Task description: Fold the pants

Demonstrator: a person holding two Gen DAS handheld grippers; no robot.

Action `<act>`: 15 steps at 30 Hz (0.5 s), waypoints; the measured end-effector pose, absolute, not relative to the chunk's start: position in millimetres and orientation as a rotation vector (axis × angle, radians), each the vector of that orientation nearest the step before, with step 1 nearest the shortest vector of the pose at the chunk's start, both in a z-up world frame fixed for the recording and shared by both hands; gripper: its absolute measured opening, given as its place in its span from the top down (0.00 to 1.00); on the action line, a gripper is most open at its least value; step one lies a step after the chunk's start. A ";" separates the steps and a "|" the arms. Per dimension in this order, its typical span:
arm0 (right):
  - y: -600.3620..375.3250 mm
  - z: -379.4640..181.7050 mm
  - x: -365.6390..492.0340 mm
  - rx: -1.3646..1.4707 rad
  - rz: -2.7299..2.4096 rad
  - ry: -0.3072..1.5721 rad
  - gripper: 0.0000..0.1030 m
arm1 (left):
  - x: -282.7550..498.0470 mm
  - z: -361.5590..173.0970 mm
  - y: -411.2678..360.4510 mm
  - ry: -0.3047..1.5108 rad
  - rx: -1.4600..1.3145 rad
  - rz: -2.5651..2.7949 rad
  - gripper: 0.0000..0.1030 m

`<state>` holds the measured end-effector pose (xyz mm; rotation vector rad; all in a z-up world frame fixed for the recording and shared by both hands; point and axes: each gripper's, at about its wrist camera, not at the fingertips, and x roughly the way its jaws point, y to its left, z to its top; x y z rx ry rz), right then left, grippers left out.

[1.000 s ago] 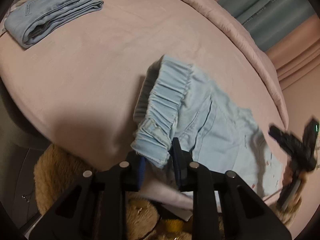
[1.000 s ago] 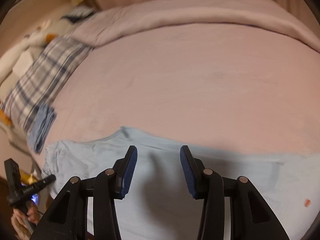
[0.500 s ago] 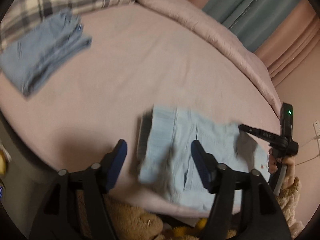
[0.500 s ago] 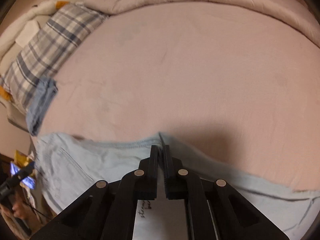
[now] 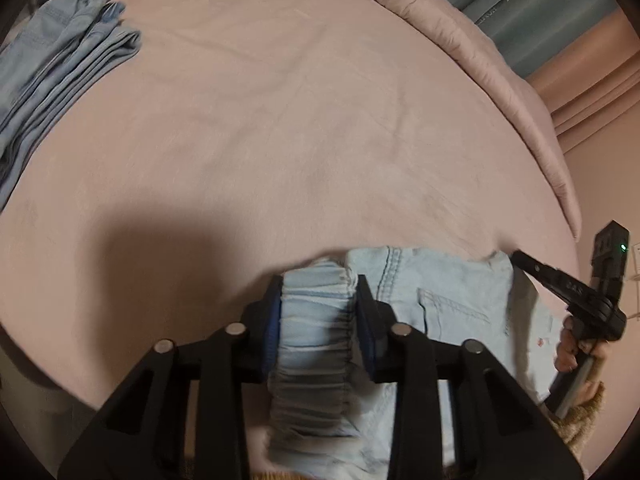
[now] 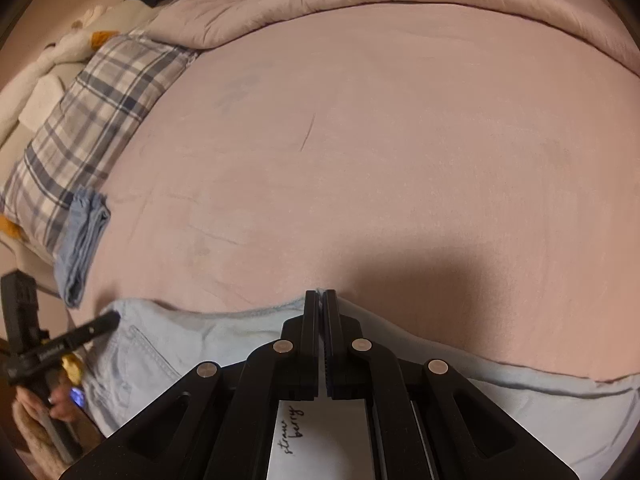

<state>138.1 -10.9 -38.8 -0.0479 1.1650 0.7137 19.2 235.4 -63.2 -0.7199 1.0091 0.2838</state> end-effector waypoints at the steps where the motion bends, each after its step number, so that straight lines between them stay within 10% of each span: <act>1: -9.8 -36.1 136.9 -0.041 0.717 1.159 0.97 | 11.9 -59.2 232.5 1.000 -0.714 0.284 0.70; 15: -6.0 -38.6 139.5 0.010 0.700 1.186 0.99 | 9.4 -67.1 221.8 1.012 -0.655 0.305 0.68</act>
